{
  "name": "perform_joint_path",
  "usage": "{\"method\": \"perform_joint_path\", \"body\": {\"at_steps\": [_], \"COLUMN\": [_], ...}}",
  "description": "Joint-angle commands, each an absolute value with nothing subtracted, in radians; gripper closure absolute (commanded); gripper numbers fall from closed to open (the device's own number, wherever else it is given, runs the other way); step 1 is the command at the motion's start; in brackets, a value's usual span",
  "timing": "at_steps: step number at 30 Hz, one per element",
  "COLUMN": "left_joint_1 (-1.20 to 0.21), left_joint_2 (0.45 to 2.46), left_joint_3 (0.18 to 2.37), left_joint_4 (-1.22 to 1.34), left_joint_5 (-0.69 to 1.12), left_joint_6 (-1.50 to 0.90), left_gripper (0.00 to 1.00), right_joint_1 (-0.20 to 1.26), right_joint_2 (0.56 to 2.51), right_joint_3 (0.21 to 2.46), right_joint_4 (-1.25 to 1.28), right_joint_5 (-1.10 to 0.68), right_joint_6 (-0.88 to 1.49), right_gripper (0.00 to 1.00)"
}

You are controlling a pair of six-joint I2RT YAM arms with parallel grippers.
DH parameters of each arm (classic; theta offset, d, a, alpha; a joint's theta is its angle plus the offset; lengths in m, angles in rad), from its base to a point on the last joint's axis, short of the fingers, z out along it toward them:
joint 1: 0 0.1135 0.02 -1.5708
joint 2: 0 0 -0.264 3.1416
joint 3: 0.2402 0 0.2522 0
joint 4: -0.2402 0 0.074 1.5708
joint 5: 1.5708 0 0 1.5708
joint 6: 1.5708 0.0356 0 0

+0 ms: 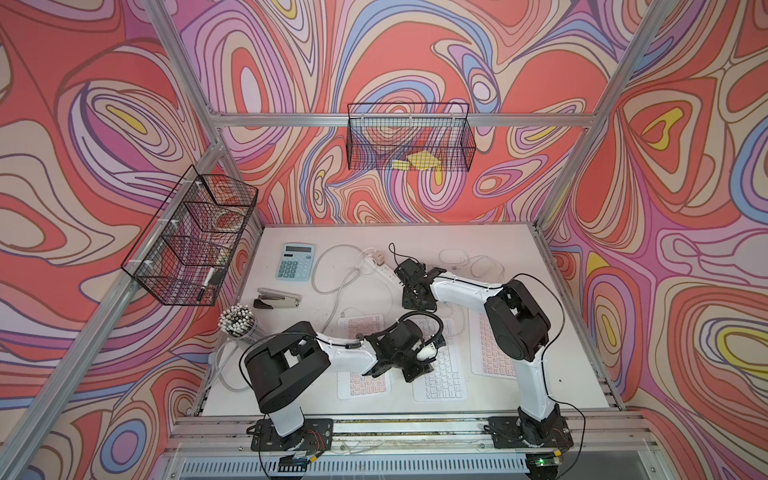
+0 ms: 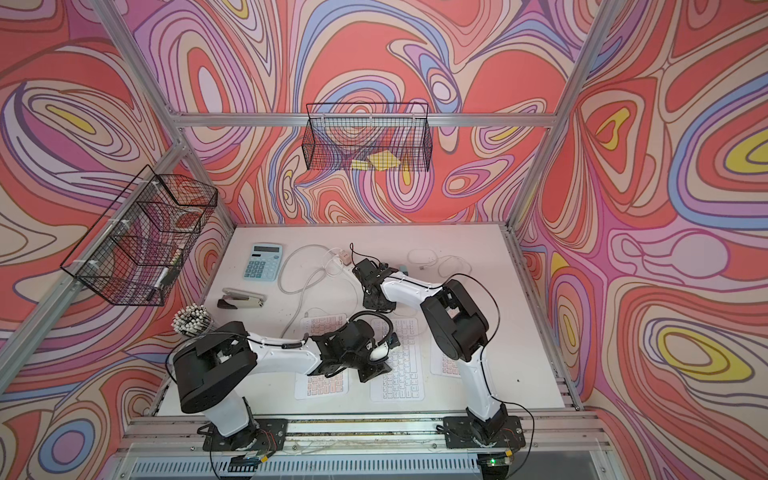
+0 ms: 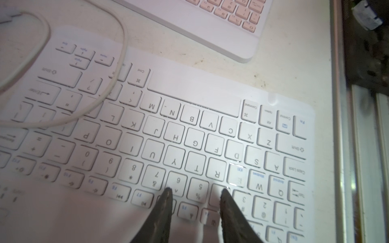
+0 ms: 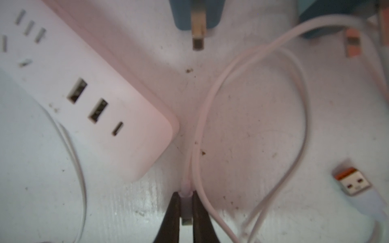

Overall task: Unplug the wireless keyboard
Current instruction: Remove the power cord from the keyboard.

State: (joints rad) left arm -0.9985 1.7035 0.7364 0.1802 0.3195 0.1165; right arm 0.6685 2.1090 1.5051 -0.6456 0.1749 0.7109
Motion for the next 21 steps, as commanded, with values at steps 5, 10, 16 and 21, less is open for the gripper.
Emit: {"method": "perform_joint_path", "body": {"at_steps": [5, 10, 16, 21], "left_joint_1": [-0.939, -0.924, -0.91, -0.864], "left_joint_2": [1.633, 1.575, 1.507, 1.456], "left_joint_3": [0.78, 0.792, 0.792, 0.755], "left_joint_4": [-0.103, -0.095, -0.061, -0.022], "left_joint_5": [0.341, 0.35, 0.365, 0.364], "left_joint_6": [0.071, 0.045, 0.014, -0.031], "left_gripper": [0.59, 0.58, 0.58, 0.57], "right_joint_1": [0.662, 0.643, 0.632, 0.623], "right_joint_2": [2.094, 2.037, 1.974, 1.925], "right_joint_3": [1.407, 1.381, 1.362, 1.344], "right_joint_4": [-0.614, -0.609, -0.588, -0.567], "right_joint_5": [0.02, 0.015, -0.016, -0.022], "right_joint_6": [0.601, 0.58, 0.557, 0.53], "right_gripper": [0.78, 0.72, 0.67, 0.67]}}
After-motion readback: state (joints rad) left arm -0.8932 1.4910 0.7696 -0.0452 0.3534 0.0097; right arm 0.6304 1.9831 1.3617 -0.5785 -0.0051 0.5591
